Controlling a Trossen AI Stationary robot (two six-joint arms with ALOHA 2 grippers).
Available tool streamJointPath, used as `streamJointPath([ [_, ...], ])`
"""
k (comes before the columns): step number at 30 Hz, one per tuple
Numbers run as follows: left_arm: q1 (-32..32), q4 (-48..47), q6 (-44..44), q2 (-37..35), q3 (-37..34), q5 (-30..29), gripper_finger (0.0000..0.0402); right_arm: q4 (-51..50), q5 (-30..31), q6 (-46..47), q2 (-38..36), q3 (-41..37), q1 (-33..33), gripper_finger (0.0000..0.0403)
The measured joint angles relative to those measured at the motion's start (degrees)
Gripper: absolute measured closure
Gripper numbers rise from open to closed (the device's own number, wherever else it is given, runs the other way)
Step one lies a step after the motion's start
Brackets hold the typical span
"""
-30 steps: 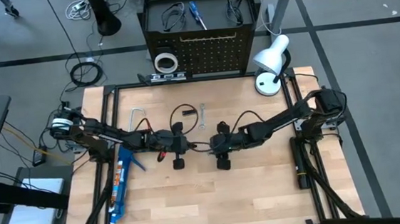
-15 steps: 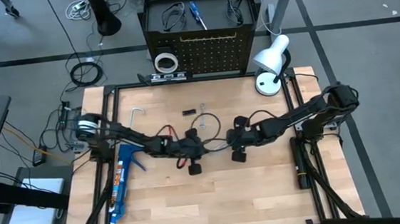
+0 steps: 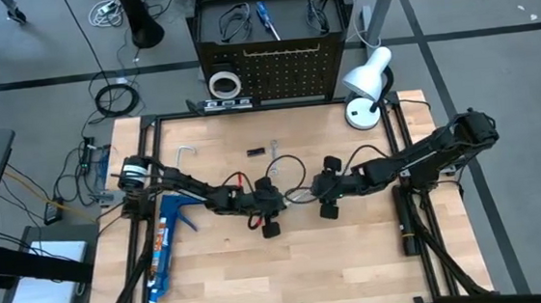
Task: Hang tools onto peg board
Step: Hang the right wrench on the pegboard
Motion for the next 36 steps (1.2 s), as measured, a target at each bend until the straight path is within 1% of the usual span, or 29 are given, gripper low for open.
streamJointPath([
  [4,0.65,0.20,-0.34,0.52,0.11,0.72,0.0392,1.14,-0.25,-2.24,0.41,0.51,1.05,0.0232],
  [8,0.86,0.21,-0.14,0.53,0.04,0.94,0.0392,3.19,-0.18,-2.37,-0.59,0.57,1.35,0.0233],
  [14,0.91,0.16,-0.09,0.60,-0.01,1.18,0.0392,-0.88,0.16,-3.94,-2.50,0.59,0.99,0.0228],
  [18,0.91,0.17,-0.03,0.62,-0.06,1.21,0.0392,-1.26,0.17,-4.83,-1.10,0.18,0.28,0.0216],
  [21,0.91,0.16,0.01,0.65,-0.07,1.27,0.0392,0.56,0.26,-5.80,-0.27,-1.41,-0.57,0.0200],
  [25,0.91,0.02,0.06,0.67,-0.08,1.40,0.0392,5.67,0.18,-5.97,0.58,-4.96,-2.09,0.0171],
  [30,0.91,0.13,0.06,0.69,-0.11,1.45,0.0392,14.85,-0.51,-7.81,1.97,-9.53,-2.63,0.0137],
  [34,0.94,-0.25,0.27,0.71,-0.13,1.45,0.0392,23.43,-2.99,-10.48,4.93,-11.92,-2.81,0.0121],
  [36,0.94,-0.10,0.27,0.71,-0.14,1.47,0.0392,25.35,-3.33,-11.06,6.86,-12.26,-2.87,0.0119],
])
